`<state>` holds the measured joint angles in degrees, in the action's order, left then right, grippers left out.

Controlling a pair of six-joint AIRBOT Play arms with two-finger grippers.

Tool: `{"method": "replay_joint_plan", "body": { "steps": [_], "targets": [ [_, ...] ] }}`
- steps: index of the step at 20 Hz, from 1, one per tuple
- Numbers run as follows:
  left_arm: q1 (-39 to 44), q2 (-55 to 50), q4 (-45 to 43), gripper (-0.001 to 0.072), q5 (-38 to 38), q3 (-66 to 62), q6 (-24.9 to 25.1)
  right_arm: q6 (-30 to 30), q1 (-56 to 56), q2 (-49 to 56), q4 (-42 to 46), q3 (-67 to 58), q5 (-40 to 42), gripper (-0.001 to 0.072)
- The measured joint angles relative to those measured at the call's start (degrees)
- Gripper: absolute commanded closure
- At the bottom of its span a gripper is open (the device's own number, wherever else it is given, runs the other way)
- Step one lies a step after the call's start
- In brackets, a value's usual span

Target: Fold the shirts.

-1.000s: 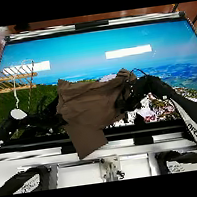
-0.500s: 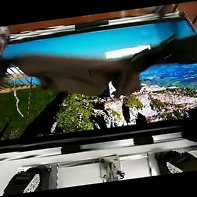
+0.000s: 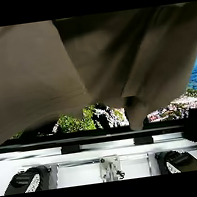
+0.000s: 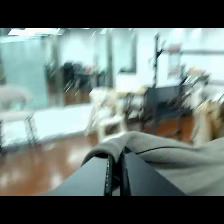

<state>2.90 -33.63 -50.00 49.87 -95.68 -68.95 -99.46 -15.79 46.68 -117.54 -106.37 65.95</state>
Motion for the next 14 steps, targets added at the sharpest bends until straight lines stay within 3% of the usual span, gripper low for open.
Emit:
{"method": "replay_joint_plan", "body": {
  "steps": [4, 8, 10, 14],
  "targets": [
    [0.02, -0.9, -9.88, 0.0675, 5.05, 5.9, -3.82, 3.93, -0.02, 4.83, 6.51, -0.15, 9.99, 0.0637],
    [-0.04, -4.52, -17.38, 0.0675, 5.03, 17.92, -5.31, 6.43, -0.04, 14.78, 11.5, 4.22, 16.63, 0.0636],
    [-0.07, -8.04, -19.47, 0.0675, 1.57, 23.06, -5.84, 7.17, -0.04, 21.31, 12.66, 6.45, 15.1, 0.0636],
    [-0.09, -18.25, -21.68, 0.0674, -6.08, 27.47, -8.92, 9.92, -0.02, 34.51, 13.9, 8.35, 3.76, 0.0636]
  ]
}}
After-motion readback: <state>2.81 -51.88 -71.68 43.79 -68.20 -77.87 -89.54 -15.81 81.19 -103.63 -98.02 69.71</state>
